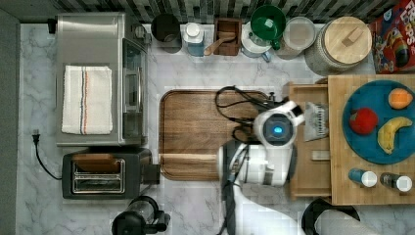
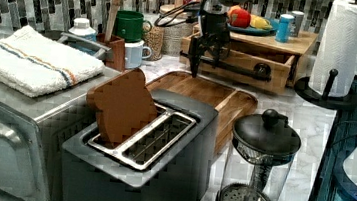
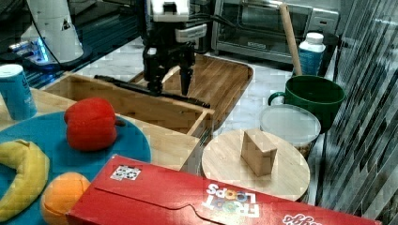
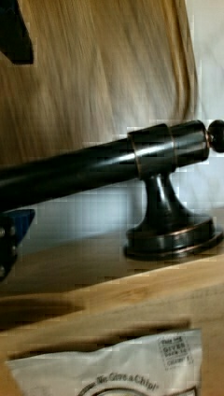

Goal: Open the drawer.

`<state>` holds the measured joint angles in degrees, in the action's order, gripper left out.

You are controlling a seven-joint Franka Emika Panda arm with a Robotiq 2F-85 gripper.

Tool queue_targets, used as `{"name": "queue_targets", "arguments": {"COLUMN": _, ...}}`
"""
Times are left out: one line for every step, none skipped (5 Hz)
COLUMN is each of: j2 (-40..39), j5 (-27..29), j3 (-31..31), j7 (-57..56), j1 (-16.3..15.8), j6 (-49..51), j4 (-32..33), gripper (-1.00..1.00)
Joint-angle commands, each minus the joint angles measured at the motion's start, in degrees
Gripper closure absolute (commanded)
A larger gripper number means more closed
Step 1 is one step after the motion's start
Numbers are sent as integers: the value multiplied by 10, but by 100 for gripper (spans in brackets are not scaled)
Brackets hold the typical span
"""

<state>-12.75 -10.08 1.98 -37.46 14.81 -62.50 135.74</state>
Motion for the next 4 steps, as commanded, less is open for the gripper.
{"name": "queue_targets", "arguments": {"j2": 30, "j5": 46, "j3": 117, "j7": 121, "j1": -105, "j6": 65, "j4": 14, "gripper": -100}}
{"name": "queue_targets", "arguments": {"j2": 27, "j5": 41, "j3": 129, "j7": 144, "j1": -107, "j6": 71, "j4": 4, "gripper": -100}}
{"name": "queue_targets", "arguments": {"j2": 21, "j5": 47, "j3": 135, "j7": 140, "j1": -99, "j6": 60, "j4": 0, "gripper": -100}}
{"name": "queue_targets", "arguments": {"j2": 21, "j5": 48, "j3": 132, "j7": 139, "j1": -102, "j6": 60, "j4": 0, "gripper": -100}}
